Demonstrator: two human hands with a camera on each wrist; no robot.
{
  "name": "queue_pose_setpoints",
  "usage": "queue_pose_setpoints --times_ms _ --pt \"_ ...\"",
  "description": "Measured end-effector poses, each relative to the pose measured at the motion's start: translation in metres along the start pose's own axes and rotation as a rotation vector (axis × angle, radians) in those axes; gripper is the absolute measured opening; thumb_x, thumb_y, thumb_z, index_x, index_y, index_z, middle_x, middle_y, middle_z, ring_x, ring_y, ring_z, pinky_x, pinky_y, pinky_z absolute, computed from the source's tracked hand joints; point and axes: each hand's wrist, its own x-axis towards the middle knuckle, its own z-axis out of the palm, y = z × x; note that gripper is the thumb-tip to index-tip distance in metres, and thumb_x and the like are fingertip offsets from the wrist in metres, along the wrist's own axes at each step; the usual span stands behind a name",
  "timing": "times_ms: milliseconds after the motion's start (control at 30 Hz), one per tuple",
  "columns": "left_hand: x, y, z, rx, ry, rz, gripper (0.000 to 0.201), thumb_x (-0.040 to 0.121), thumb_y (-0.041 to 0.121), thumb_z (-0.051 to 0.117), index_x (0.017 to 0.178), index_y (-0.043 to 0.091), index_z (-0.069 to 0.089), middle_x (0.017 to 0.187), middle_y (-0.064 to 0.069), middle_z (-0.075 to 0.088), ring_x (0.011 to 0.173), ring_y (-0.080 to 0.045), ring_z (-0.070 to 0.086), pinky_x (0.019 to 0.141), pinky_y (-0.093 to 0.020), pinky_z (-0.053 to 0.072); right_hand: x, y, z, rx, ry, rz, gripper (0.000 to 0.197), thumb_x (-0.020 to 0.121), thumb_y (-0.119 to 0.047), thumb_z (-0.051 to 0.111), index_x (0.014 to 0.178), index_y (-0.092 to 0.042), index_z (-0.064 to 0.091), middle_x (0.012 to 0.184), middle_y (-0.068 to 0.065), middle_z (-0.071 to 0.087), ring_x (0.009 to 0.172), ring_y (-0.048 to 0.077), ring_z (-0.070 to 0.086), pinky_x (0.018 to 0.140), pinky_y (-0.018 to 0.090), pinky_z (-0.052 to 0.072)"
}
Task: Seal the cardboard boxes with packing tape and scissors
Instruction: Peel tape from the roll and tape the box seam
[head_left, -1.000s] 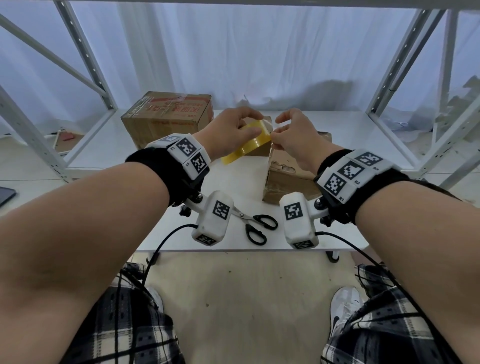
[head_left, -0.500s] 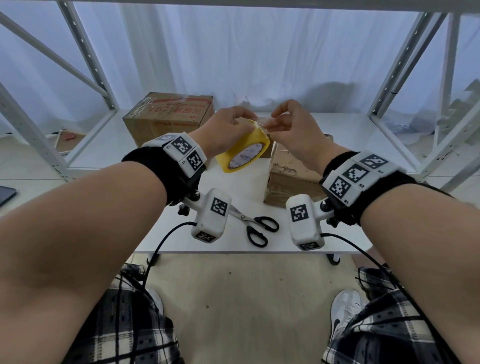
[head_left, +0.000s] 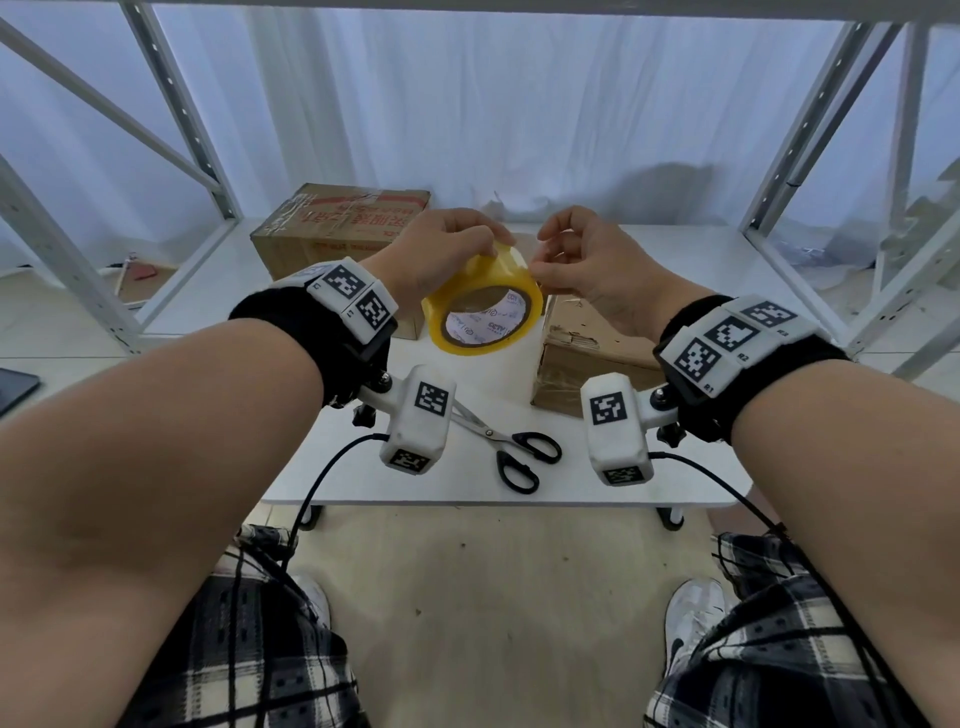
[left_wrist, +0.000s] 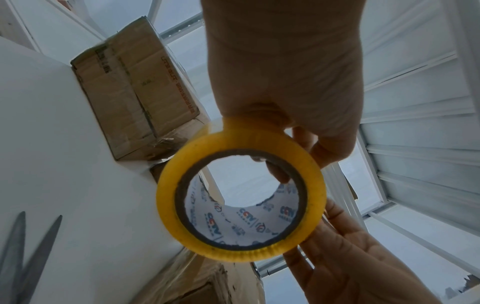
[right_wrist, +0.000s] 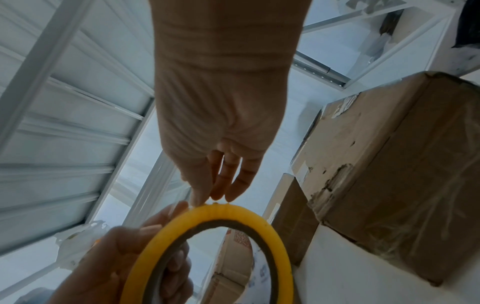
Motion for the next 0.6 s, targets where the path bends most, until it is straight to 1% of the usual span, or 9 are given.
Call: queue_pose_setpoints --times_ms 33,100,200,367,433,500,600 --pt "-0.0002 0.0001 -0.0007 -0.013 -0.003 -0.004 0.023 0.088 0.012 0.052 0.095 0.023 0.071 0.096 0.009 0.061 0.085 -0.009 0.054 0.067 -0.022 0.047 0.0002 -0.0008 -0.0006 0.037 -0.011 0.009 0.029 0.084 0.006 0.066 0.094 -0.017 0.051 0.081 0.003 0.059 0.078 0.019 0.058 0.086 0.039 0.053" --pt "-0.0003 0.0005 -0.0011 -0.033 -0.009 -0.007 0.024 0.088 0.012 0.051 0.094 0.024 0.071 0.098 0.006 0.062 0.086 -0.011 0.056 0.065 -0.021 0.048 0.0002 -0.0026 -0.0012 0.113 -0.031 0.016 0.028 0.084 0.008 0.064 0.094 -0.016 0.051 0.079 0.003 0.057 0.074 0.015 0.059 0.080 0.031 0.054" --pt "0.0002 0.0008 -0.0014 -0.059 0.002 -0.006 0.023 0.088 0.012 0.052 0.091 0.024 0.071 0.099 0.005 0.063 0.089 -0.014 0.057 0.068 -0.024 0.048 0.0005 -0.0048 -0.0015 0.169 -0.038 0.008 0.029 0.085 0.010 0.061 0.094 -0.015 0.050 0.079 0.002 0.057 0.071 0.010 0.060 0.073 0.023 0.054" --pt "-0.0003 0.0002 -0.0014 -0.115 -0.004 -0.023 0.023 0.086 0.011 0.052 0.086 0.025 0.071 0.097 0.000 0.065 0.086 -0.016 0.059 0.068 -0.026 0.050 0.0031 -0.0052 -0.0020 0.163 -0.044 -0.007 0.029 0.084 0.009 0.063 0.093 -0.015 0.051 0.077 0.001 0.057 0.072 0.013 0.059 0.076 0.025 0.053" --pt "-0.0006 -0.0007 -0.0009 -0.133 -0.018 -0.031 0.023 0.086 0.011 0.052 0.087 0.022 0.072 0.095 -0.002 0.065 0.083 -0.016 0.059 0.065 -0.025 0.051 0.0037 -0.0049 -0.0017 0.141 -0.043 -0.005 0.028 0.084 0.009 0.063 0.092 -0.016 0.051 0.076 0.001 0.056 0.072 0.012 0.057 0.077 0.024 0.051" --pt "-0.0002 -0.0023 -0.0011 -0.129 -0.025 -0.036 0.023 0.086 0.011 0.052 0.089 0.021 0.072 0.095 -0.003 0.065 0.083 -0.016 0.059 0.065 -0.025 0.051 0.0035 -0.0044 -0.0010 0.098 -0.042 -0.006 0.027 0.085 0.008 0.063 0.090 -0.016 0.051 0.076 0.002 0.054 0.071 0.012 0.055 0.078 0.024 0.049" --pt "0.0007 -0.0048 -0.0020 -0.120 -0.032 -0.042 0.023 0.085 0.012 0.052 0.089 0.022 0.073 0.097 -0.004 0.065 0.086 -0.019 0.059 0.067 -0.027 0.052 0.0022 -0.0046 0.0019 -0.005 -0.045 -0.008 0.026 0.087 0.006 0.062 0.088 -0.017 0.050 0.073 0.002 0.051 0.068 0.011 0.051 0.072 0.021 0.048"
